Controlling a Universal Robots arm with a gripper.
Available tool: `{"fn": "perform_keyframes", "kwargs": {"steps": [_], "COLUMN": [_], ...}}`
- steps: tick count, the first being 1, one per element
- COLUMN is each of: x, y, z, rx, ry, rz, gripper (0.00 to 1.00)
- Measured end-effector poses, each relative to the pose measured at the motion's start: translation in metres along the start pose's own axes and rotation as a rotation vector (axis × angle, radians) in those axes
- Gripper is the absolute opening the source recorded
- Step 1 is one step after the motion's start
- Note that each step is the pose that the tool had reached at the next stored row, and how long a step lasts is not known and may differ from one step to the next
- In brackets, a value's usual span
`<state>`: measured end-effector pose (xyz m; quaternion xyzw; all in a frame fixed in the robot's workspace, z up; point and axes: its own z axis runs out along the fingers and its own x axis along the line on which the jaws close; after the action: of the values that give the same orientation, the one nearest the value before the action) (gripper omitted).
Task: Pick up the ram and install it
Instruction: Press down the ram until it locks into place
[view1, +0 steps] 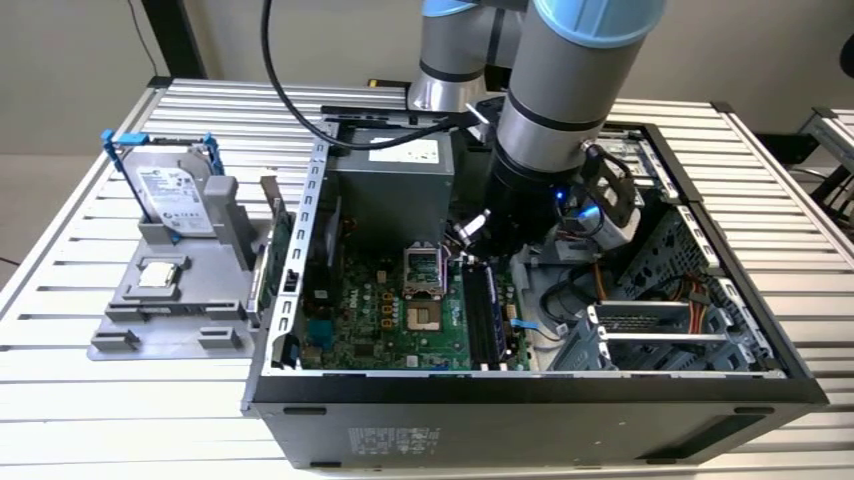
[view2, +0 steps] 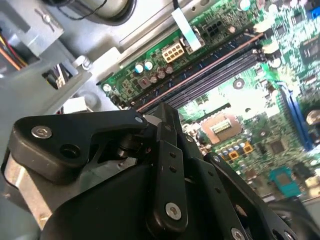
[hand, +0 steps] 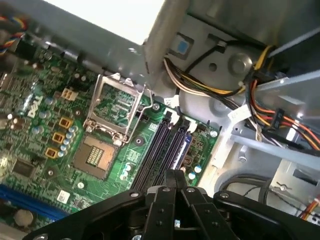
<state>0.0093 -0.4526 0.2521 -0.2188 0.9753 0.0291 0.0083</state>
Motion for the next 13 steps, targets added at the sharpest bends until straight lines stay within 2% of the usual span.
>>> {"fn": "perform_keyframes", "kwargs": {"steps": [3,13], "x": [0.0,0.0], "y": [0.0,0.0], "z": [-0.0001,0.0001], "rx": [-0.0012,-0.0038], "ry": [0.0028,0.0103], "rz": [-0.05,-0.183], "gripper": [0.0,0.0]}}
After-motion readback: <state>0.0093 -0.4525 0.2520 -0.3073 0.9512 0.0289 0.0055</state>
